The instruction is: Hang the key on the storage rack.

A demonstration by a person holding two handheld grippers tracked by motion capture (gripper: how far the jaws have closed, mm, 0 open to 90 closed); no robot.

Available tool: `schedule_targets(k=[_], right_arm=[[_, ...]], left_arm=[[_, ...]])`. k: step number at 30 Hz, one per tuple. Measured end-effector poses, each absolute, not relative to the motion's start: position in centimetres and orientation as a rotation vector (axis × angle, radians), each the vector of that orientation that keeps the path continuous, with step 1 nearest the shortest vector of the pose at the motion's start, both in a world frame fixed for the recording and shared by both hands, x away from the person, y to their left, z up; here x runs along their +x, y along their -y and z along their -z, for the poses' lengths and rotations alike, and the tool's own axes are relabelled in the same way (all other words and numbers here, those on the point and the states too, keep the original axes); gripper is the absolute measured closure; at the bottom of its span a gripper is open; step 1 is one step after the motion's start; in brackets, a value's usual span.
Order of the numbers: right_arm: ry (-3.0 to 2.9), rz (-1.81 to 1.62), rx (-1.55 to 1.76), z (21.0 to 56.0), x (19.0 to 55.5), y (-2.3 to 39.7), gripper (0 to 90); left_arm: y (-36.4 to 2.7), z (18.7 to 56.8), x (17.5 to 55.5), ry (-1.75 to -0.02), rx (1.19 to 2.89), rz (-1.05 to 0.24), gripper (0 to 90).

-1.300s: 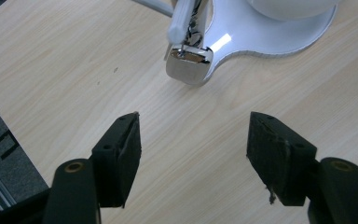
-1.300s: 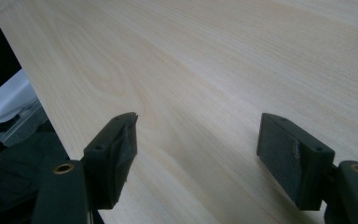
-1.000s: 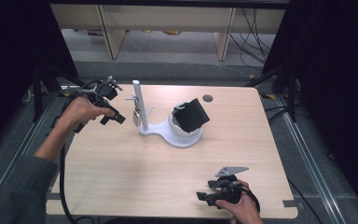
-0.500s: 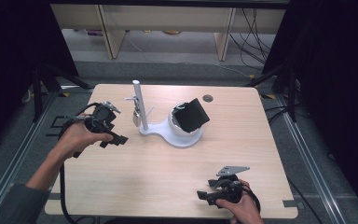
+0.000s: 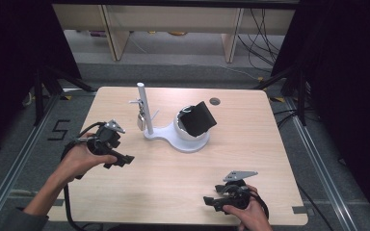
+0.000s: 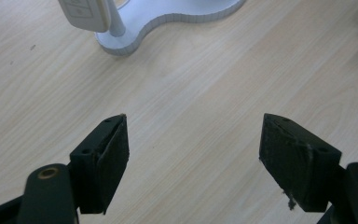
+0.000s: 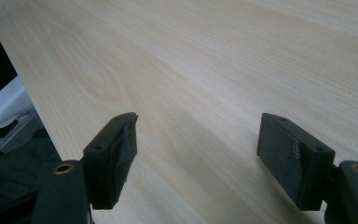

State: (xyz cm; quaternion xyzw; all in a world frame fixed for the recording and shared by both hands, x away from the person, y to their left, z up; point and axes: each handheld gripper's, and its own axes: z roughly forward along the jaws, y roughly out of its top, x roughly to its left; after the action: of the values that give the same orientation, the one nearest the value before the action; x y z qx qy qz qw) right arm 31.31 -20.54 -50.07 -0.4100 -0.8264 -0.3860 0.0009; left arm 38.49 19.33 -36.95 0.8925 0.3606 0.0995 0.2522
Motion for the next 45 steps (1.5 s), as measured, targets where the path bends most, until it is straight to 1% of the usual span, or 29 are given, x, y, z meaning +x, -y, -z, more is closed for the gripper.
schedule_targets(k=[7, 10, 12, 18, 20, 23, 28, 31, 37, 40, 41, 45], right_arm=[[2.589, 1.216, -1.27, 50.2, 31.4, 20.4, 29.4], [2.596, 1.21, -1.285, 50.2, 31.4, 20.3, 29.4], [2.597, 1.206, -1.28, 50.2, 31.3, 20.3, 29.4], [2.588, 1.194, -1.275, 50.2, 31.3, 20.1, 29.4], [2.598, 1.194, -1.273, 50.2, 31.4, 20.1, 29.4], [2.594, 1.198, -1.268, 50.2, 31.4, 20.2, 29.4], [2.598, 1.213, -1.279, 50.2, 31.4, 20.2, 29.4], [2.595, 1.216, -1.285, 50.2, 31.4, 20.2, 29.4], [2.592, 1.21, -1.278, 50.1, 31.3, 20.1, 28.9], [2.594, 1.211, -1.279, 50.1, 31.3, 20.1, 28.9], [2.599, 1.215, -1.279, 50.1, 31.3, 20.2, 28.8], [2.6, 1.227, -1.287, 50.1, 31.3, 20.2, 28.7]], left_arm=[[-18.9, 38.4, 37.2, -0.939, 2.407, -0.25, 22.0], [-18.5, 38.9, 36.5, -0.942, 2.415, -0.212, 21.0], [-18.4, 39.2, 36.3, -0.93, 2.422, -0.208, 21.1], [-17.3, 40.8, 34.9, -0.858, 2.417, -0.195, 20.9], [-17.1, 41.4, 34.6, -0.831, 2.409, -0.173, 20.2], [-16.7, 42.1, 34.1, -0.804, 2.395, -0.17, 20.2], [-16.2, 43.6, 33.2, -0.781, 2.357, -0.201, 19.6], [-16.2, 44.5, 32.8, -0.762, 2.333, -0.176, 19.3], [-16.1, 46.5, 31.7, -0.779, 2.367, -0.177, 19.0], [-16.0, 47.4, 31.1, -0.801, 2.352, -0.19, 19.0], [-16.1, 47.6, 30.9, -0.789, 2.374, -0.186, 19.0], [-16.2, 48.3, 30.2, -0.81, 2.371, -0.19, 19.2]])
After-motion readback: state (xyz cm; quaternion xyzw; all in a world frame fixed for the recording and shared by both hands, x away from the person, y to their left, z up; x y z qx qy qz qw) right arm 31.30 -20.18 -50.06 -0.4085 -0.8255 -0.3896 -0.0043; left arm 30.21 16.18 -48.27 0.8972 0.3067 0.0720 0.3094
